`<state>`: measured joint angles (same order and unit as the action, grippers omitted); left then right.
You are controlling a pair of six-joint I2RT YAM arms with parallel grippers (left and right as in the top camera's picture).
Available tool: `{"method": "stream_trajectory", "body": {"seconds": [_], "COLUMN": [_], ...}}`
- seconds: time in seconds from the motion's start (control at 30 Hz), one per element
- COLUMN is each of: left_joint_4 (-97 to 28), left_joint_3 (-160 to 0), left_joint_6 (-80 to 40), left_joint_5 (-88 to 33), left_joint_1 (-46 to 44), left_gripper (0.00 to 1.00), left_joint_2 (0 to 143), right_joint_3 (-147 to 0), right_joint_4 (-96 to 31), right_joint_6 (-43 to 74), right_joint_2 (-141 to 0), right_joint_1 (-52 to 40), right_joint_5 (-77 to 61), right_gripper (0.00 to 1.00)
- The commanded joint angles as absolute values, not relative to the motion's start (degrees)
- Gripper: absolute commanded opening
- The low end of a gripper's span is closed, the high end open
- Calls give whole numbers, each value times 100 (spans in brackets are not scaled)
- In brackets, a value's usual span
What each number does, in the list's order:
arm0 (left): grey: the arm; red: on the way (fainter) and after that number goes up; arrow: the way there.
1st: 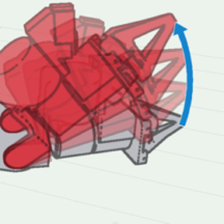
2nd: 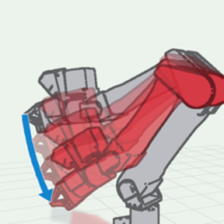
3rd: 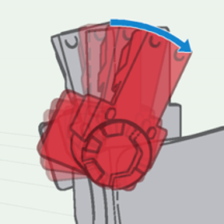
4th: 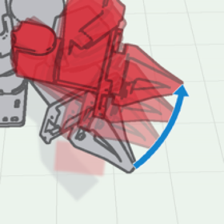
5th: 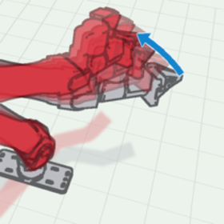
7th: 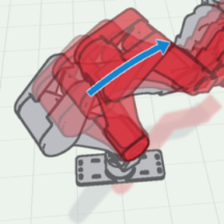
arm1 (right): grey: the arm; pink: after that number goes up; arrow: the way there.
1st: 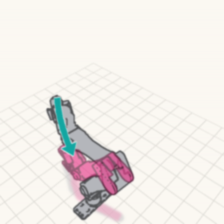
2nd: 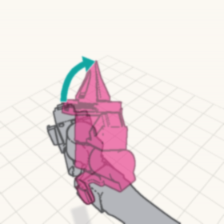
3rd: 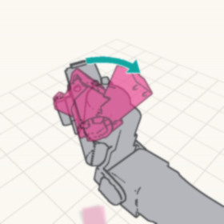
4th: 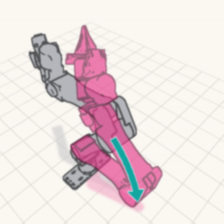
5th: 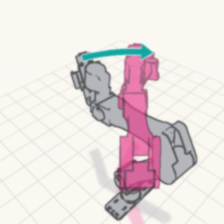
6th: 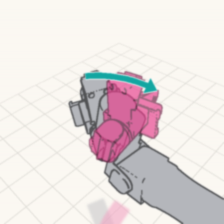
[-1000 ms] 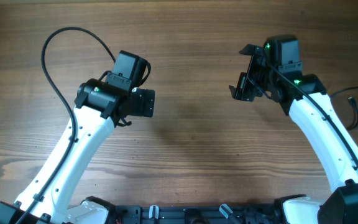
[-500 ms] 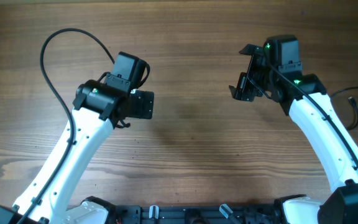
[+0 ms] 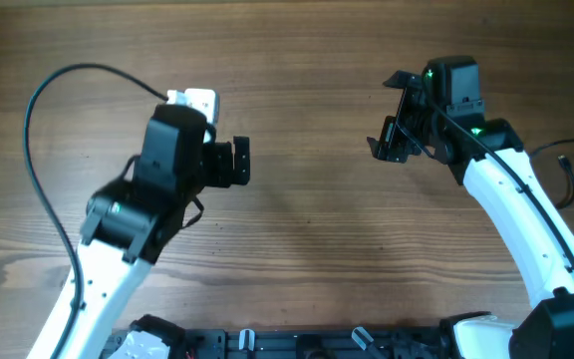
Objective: Untangle cables
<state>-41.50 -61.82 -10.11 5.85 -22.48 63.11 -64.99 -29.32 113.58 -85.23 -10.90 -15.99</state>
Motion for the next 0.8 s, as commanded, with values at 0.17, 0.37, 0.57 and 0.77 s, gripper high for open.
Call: {"method": "stream_trajectory", "body": {"seconds": [0.17,0.37,0.57,0.77], "left_joint_4": [-2416,-797,1085,2689], "left_joint_3": [-4318,-3186,-1726,-390], "left_joint_6": [-943,-943,-943,-941], "left_joint_5": [-209,-921,-919,-915], "left_joint_1": [-1793,-1035,-947,-893], "left_gripper": [100,100,100,100], "left_joint_2": [4746,3721,2797,1848], "right_joint_3": [-6549,-6549,-6549,-6549], "right_joint_4": [-2923,-2926,-2926,-2926], "right_joint_6": [11458,11458,11458,11458], "right_joint_2": [-8593,-8593,-8593,-8593], "right_joint_1": [-1103,-1103,-1103,-1103], "right_joint_5": [-1481,-1481,-1481,-1481], "right_gripper": [100,100,100,100]}}
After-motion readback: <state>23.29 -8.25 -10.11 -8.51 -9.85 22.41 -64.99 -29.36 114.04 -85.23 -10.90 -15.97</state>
